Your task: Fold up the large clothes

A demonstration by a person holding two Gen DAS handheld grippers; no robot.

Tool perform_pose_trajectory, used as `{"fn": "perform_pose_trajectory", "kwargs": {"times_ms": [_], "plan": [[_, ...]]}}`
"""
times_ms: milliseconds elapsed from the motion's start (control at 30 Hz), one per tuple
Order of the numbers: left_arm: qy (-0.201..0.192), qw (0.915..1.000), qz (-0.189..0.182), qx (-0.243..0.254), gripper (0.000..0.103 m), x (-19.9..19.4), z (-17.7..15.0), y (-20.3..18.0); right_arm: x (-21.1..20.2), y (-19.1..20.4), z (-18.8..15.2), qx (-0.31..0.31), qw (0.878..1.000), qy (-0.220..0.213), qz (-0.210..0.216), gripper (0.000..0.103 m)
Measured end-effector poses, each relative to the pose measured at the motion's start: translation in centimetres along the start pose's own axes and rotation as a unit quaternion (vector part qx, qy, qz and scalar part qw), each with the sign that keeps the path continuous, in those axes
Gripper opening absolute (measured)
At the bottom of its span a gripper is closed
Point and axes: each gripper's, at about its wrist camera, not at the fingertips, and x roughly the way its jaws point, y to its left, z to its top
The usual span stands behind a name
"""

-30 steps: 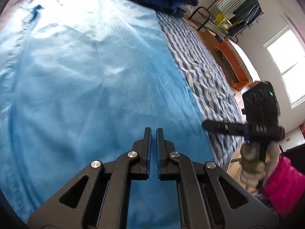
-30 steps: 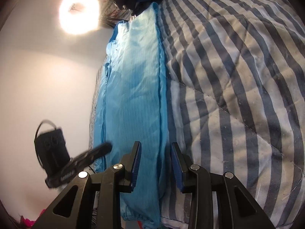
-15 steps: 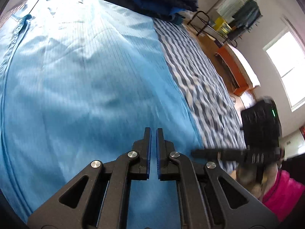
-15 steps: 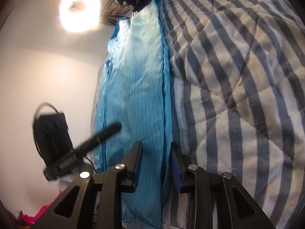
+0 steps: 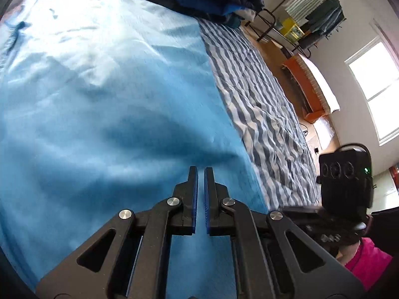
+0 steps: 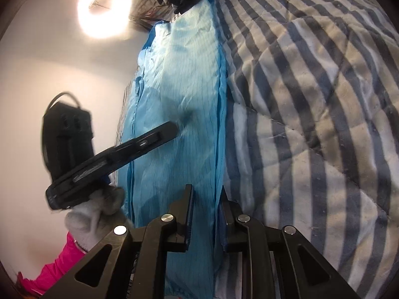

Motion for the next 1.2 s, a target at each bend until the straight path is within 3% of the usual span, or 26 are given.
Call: {"fn": "perform_pose_trajectory", "kwargs": {"times_ms": [33, 67, 233, 367, 533, 700, 767, 867, 1033, 1200], "plan": [[-0.002, 1.0000, -0.001, -0.001, 0.002, -0.8, -0.5, 0.1, 0.3, 0.5, 0.1, -0.011, 1.000, 0.004, -0.021, 0.005], [-0.002, 1.0000, 0.003, -0.002, 0.002, -2.1, -1.2, 0.4, 0.5, 1.2, 0.1, -0.023, 0.999, 0.006, -0.041, 0.002], [-0.019, 0.9997, 0.009, -0.016, 0.002, -8.2, -4.2, 1.6, 0.4, 4.6, 0.1, -0.075, 0.990, -0.004, -0.120, 0.000], [-0.055, 0.9979, 0.033, -0.009, 0.002, -14.0, -7.0, 2.9, 0.5, 8.5, 0.0, -0.137, 0.973, -0.019, -0.187, 0.000], [-0.092, 0.9931, 0.054, -0.050, 0.002, -19.4, -10.2, 6.7, 1.3, 13.6, -0.8, -0.215, 0.943, -0.039, -0.251, 0.000], [-0.134, 0.9852, 0.065, -0.084, 0.002, -24.1, -12.3, 10.2, 2.1, 17.9, -2.1, -0.279, 0.920, -0.052, -0.269, 0.000], [-0.151, 0.9820, 0.063, -0.095, 0.002, -25.6, -12.7, 11.4, 3.1, 20.1, -2.9, -0.317, 0.905, -0.056, -0.278, 0.000], [-0.176, 0.9758, 0.060, -0.115, 0.002, -27.4, -13.2, 13.0, 4.9, 22.7, -3.7, -0.347, 0.896, -0.048, -0.272, 0.000], [-0.202, 0.9678, 0.052, -0.142, 0.002, -29.4, -14.1, 14.8, 10.5, 26.3, -5.4, -0.404, 0.873, -0.015, -0.272, 0.000], [-0.218, 0.9613, 0.050, -0.162, 0.002, -30.6, -14.9, 16.3, 16.8, 27.2, -6.5, -0.425, 0.864, 0.041, -0.267, 0.000]]}}
